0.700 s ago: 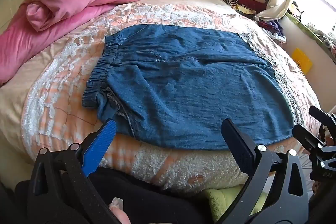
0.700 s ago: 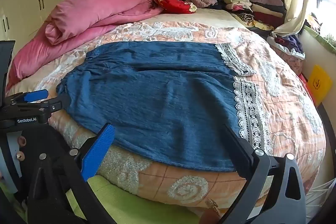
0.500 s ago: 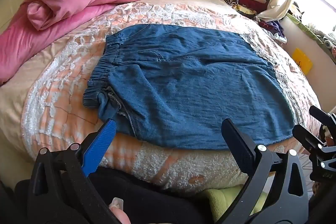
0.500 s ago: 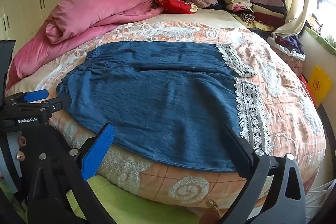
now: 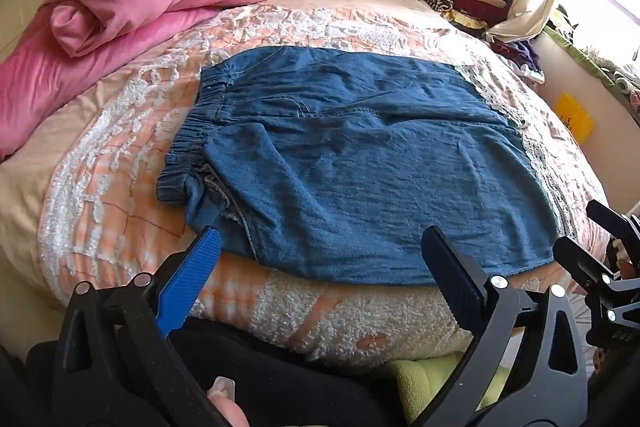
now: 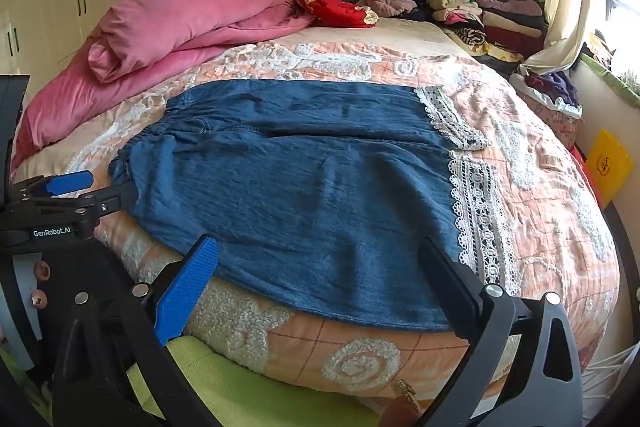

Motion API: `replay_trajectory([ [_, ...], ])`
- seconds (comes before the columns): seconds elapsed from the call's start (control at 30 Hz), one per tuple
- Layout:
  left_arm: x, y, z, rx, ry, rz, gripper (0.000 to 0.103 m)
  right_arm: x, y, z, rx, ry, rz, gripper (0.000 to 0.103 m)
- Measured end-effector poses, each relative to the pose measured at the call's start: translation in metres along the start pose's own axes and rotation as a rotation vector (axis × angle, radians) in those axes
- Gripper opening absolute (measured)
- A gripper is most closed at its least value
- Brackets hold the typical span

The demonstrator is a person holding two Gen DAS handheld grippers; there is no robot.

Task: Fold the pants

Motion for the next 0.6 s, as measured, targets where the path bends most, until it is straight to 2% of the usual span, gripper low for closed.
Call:
replay_trajectory([
  [0.6, -0.0023, 0.0039, 0.0002, 0.0, 0.002, -0.002, 0.094, 0.0004, -0.0011, -0.0015, 0.002, 0.001, 0.002, 0.099],
])
Point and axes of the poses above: each gripper's, at about its wrist camera, not at the fingertips, and y roughly against the way its jaws point, z to its left, x to its underside, the point moved 4 cm from there along -y, roughly the way its jaws point, and after that the axes turned 10 degrees about y, right-handed, at the moved point
